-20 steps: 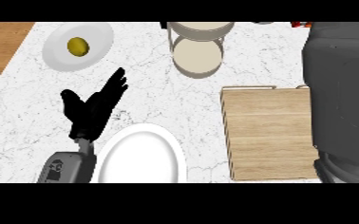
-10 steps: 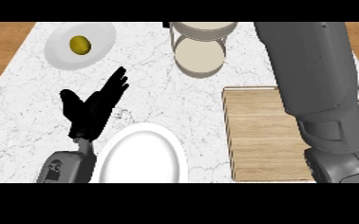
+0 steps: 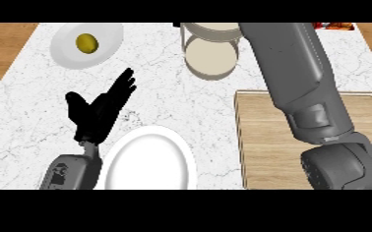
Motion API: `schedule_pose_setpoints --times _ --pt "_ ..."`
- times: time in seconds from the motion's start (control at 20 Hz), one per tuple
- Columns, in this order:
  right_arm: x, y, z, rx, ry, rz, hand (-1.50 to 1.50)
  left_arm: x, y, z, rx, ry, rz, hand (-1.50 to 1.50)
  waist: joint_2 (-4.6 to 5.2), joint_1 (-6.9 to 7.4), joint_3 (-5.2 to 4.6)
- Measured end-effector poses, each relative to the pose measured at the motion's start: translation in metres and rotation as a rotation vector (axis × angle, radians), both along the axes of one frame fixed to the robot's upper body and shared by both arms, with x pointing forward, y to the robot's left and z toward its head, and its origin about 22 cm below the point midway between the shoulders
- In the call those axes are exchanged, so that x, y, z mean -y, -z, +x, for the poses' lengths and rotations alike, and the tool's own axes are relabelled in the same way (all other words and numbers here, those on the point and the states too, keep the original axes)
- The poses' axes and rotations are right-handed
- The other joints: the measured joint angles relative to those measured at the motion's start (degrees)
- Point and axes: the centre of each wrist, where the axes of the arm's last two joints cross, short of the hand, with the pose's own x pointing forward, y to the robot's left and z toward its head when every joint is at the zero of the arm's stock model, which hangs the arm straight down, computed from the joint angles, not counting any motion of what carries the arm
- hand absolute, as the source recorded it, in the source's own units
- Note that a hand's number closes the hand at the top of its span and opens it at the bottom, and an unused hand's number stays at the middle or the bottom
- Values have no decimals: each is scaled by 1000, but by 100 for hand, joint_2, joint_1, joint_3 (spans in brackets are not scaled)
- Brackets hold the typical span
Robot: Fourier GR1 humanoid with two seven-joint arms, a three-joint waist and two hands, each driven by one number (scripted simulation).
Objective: Pick the bell pepper from the tray and place it in the tiered basket
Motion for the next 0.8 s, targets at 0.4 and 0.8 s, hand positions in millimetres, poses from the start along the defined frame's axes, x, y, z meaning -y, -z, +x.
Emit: schedule_pose_setpoints --times 0.4,0.8 --pt "-20 24 9 64 -125 166 -150 7 1 4 0 23 3 0 52 114 -1" --pt "-32 20 11 240 -101 203 -150 5 0 7 -1 15 6 0 36 116 -6"
